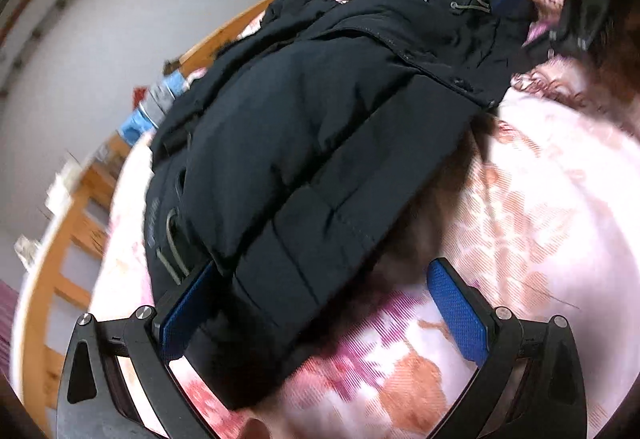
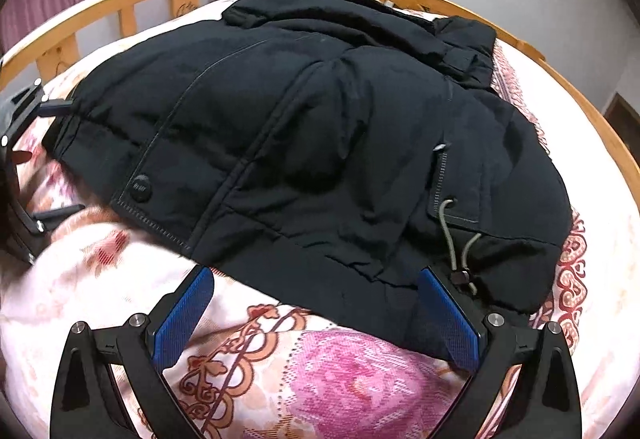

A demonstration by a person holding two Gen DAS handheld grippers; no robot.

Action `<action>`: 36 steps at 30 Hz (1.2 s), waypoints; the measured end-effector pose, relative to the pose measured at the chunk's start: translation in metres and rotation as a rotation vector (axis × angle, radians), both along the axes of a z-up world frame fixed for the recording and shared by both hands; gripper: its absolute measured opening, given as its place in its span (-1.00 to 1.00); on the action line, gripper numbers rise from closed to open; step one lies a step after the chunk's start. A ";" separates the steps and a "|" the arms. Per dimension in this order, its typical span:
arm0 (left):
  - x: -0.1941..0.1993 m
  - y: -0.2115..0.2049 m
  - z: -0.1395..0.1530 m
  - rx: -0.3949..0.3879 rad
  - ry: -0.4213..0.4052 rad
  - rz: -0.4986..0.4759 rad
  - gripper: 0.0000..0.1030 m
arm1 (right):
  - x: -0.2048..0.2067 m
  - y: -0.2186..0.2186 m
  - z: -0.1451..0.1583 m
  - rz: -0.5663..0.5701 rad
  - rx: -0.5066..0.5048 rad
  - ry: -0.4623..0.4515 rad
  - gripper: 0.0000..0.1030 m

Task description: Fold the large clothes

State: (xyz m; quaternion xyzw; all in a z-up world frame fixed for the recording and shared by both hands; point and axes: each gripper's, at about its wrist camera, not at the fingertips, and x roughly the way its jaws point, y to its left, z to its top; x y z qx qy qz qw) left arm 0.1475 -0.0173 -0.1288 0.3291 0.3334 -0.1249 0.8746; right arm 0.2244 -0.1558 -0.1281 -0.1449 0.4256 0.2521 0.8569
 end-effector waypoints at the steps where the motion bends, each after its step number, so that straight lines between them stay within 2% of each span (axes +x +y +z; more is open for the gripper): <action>1: 0.001 -0.003 -0.001 0.029 -0.041 0.004 0.98 | 0.001 -0.002 0.000 -0.008 0.003 0.001 1.00; 4: 0.000 -0.009 -0.004 0.106 -0.133 -0.005 0.98 | 0.002 -0.003 -0.001 -0.013 0.000 0.007 1.00; 11: 0.022 -0.011 -0.016 0.188 -0.147 -0.061 0.96 | 0.007 -0.007 -0.003 0.001 -0.029 0.012 1.00; 13: 0.030 -0.007 -0.012 0.182 -0.146 -0.042 0.56 | 0.010 -0.011 -0.001 -0.009 -0.023 0.015 1.00; 14: 0.038 -0.004 -0.010 0.177 -0.129 -0.032 0.16 | 0.012 -0.014 0.000 -0.008 -0.022 0.018 1.00; 15: 0.041 0.000 -0.007 0.174 -0.119 -0.023 -0.10 | 0.013 -0.015 0.001 -0.002 -0.023 0.021 1.00; 18: 0.051 0.011 0.007 0.120 -0.077 -0.016 -0.46 | 0.012 -0.015 0.002 0.036 -0.046 0.020 1.00; 21: 0.067 0.020 0.026 0.040 -0.001 -0.006 -0.65 | 0.006 -0.011 -0.002 0.110 -0.093 0.026 1.00; 25: 0.102 0.031 0.054 -0.082 0.172 0.018 -0.74 | 0.001 -0.006 -0.014 0.149 -0.168 0.010 1.00; 29: 0.129 0.033 0.078 -0.153 0.277 0.026 -0.77 | 0.000 -0.002 -0.019 0.161 -0.192 0.010 1.00; 33: 0.141 0.029 0.104 -0.220 0.328 0.046 -0.80 | -0.002 0.004 -0.025 0.158 -0.242 -0.023 0.99; 36: 0.142 0.026 0.122 -0.274 0.337 0.067 -0.81 | -0.001 0.008 -0.026 0.141 -0.266 -0.065 0.93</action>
